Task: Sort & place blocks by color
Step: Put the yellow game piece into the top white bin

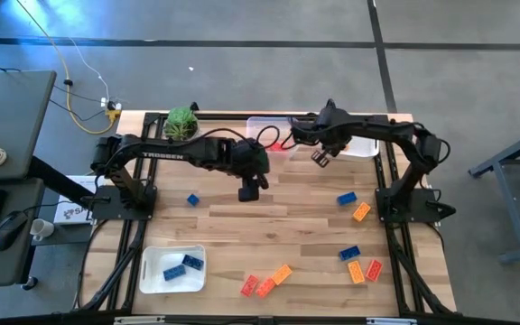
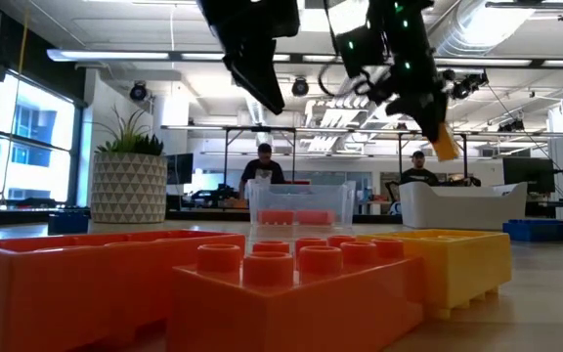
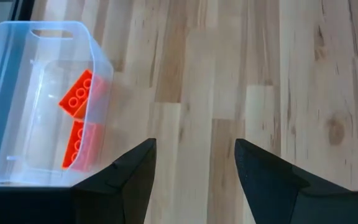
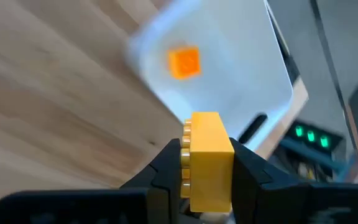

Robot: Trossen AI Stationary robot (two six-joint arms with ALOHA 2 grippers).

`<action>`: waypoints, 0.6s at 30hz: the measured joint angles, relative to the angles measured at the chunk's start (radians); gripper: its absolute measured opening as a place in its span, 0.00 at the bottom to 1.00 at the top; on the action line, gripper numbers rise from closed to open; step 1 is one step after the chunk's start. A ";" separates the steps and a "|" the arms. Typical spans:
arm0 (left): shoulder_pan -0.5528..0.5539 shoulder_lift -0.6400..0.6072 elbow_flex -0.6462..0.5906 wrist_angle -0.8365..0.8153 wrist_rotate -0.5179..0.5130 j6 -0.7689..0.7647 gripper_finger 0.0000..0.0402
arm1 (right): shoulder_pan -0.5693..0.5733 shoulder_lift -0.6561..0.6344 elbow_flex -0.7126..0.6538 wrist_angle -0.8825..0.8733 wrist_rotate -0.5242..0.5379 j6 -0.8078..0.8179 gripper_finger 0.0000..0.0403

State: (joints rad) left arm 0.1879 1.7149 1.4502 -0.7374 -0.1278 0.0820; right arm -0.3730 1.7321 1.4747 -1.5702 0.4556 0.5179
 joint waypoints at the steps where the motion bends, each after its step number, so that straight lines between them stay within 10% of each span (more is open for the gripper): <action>1: -0.001 0.000 0.000 -0.005 0.000 0.000 0.50 | -0.022 0.000 -0.018 0.002 0.000 -0.002 0.20; 18: -0.011 -0.112 0.001 -0.092 -0.061 -0.001 0.50 | -0.250 0.000 -0.182 0.085 0.003 -0.195 0.32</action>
State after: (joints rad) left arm 0.1764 1.6032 1.4509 -0.8292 -0.1884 0.0807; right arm -0.6228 1.7321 1.2926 -1.4849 0.4585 0.3228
